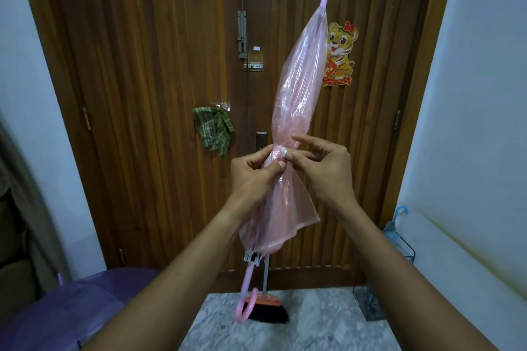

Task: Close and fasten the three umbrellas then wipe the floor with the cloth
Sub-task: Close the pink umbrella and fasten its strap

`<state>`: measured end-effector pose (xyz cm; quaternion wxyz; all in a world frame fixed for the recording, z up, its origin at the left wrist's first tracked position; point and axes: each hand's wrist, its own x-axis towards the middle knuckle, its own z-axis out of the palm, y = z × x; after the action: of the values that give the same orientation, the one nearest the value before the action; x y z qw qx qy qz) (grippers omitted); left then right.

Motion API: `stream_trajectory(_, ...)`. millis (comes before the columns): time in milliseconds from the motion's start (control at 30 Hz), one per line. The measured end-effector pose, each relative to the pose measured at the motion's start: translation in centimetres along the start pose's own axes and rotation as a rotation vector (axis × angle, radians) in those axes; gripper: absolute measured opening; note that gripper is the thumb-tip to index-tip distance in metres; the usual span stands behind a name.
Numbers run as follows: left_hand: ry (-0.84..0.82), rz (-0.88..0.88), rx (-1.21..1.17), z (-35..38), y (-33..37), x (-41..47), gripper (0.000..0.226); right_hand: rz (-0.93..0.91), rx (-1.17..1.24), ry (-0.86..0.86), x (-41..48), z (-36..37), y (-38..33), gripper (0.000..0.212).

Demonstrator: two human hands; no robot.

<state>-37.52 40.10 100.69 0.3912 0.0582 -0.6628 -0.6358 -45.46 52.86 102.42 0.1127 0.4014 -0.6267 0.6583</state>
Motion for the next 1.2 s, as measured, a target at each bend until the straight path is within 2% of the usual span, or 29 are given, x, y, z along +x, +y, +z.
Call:
stream_trajectory(200, -0.047, 0.032, 0.009, -0.4, 0.5, -0.2, 0.048, 0.021, 0.044, 0.019, 0.3, 0.0, 0.1, 0.023)
stream_trajectory(333, -0.064, -0.015, -0.045, -0.9, 0.6, 0.0, 0.047, -0.053, 0.047, 0.047, -0.3, 0.4, -0.1, 0.022)
stream_trajectory(567, -0.076, -0.103, -0.149, -1.3, 0.4, -0.1, 0.042, -0.185, -0.218, -0.063, 0.5, 0.2, 0.1, 0.023)
stream_trajectory(733, -0.101, -0.112, -0.142, -1.6, 0.5, -0.3, 0.038, -0.109, -0.231, -0.155, 1.3, -0.3, -0.1, 0.017)
stream_trajectory(967, -0.094, -0.086, -0.136, -1.1, 0.6, -0.5, 0.033, -0.115, -0.182, -0.163, 1.0, -0.7, -0.7, 0.015)
stream_trajectory(1200, -0.094, -0.010, -0.069, -0.6, 0.8, -0.8, 0.033, -0.314, -0.443, -0.263, 1.5, -1.2, -1.6, 0.018)
